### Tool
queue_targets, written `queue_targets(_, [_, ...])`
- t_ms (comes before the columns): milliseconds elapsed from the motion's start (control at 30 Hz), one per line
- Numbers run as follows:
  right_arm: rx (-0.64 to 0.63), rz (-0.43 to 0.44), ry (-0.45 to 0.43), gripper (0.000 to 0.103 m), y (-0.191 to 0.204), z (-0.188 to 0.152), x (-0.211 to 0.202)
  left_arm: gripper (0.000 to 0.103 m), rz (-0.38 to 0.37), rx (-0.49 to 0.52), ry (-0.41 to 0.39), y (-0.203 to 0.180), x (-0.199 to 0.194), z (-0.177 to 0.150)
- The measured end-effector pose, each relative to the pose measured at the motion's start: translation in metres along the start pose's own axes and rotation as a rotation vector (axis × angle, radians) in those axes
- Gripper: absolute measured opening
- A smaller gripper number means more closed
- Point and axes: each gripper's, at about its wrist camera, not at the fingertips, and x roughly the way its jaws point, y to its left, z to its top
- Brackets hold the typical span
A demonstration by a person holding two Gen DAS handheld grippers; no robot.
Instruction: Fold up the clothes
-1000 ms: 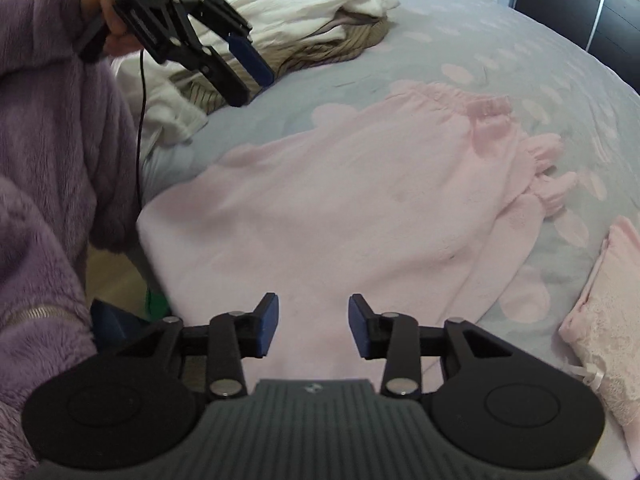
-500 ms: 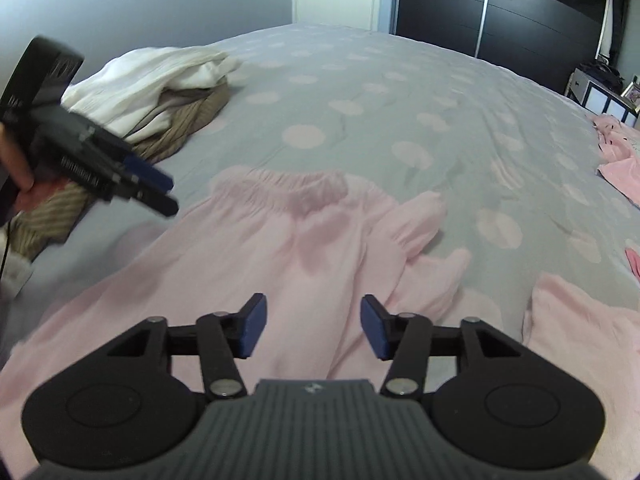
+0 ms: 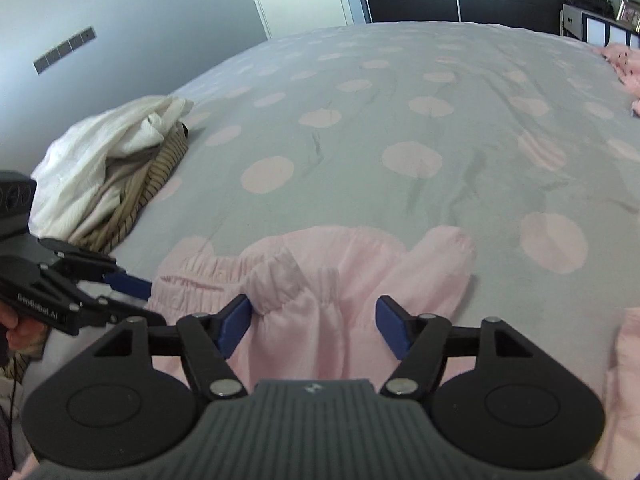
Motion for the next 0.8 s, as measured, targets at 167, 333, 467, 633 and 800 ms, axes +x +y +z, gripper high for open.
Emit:
queue_targets(167, [0.097, 0.059, 0.032, 0.032, -0.003, 0.003, 0.014, 0.043, 0.002, 0.0, -0.017, -0.003, 0.004, 0.0])
queue_targets(333, [0.006, 0.08, -0.006, 0.019, 0.02, 0.004, -0.01, 0.034, 0.019, 0.042, -0.034, -0.014, 0.003, 0.001])
queue_targets(467, [-0.108, 0.078, -0.055, 0.019, 0.046, 0.002, -0.038, 0.024, 0.006, 0.062, -0.059, -0.024, -0.006, 0.002])
queue_targets(633, [-0.155, 0.047, -0.1, 0.018, 0.064, 0.004, -0.072, 0.013, -0.005, 0.119, -0.108, -0.048, -0.03, 0.008])
queue_targets(800, [-0.138, 0.025, -0.162, 0.018, 0.071, 0.007, -0.113, 0.013, -0.035, 0.17, -0.18, -0.076, -0.052, 0.013])
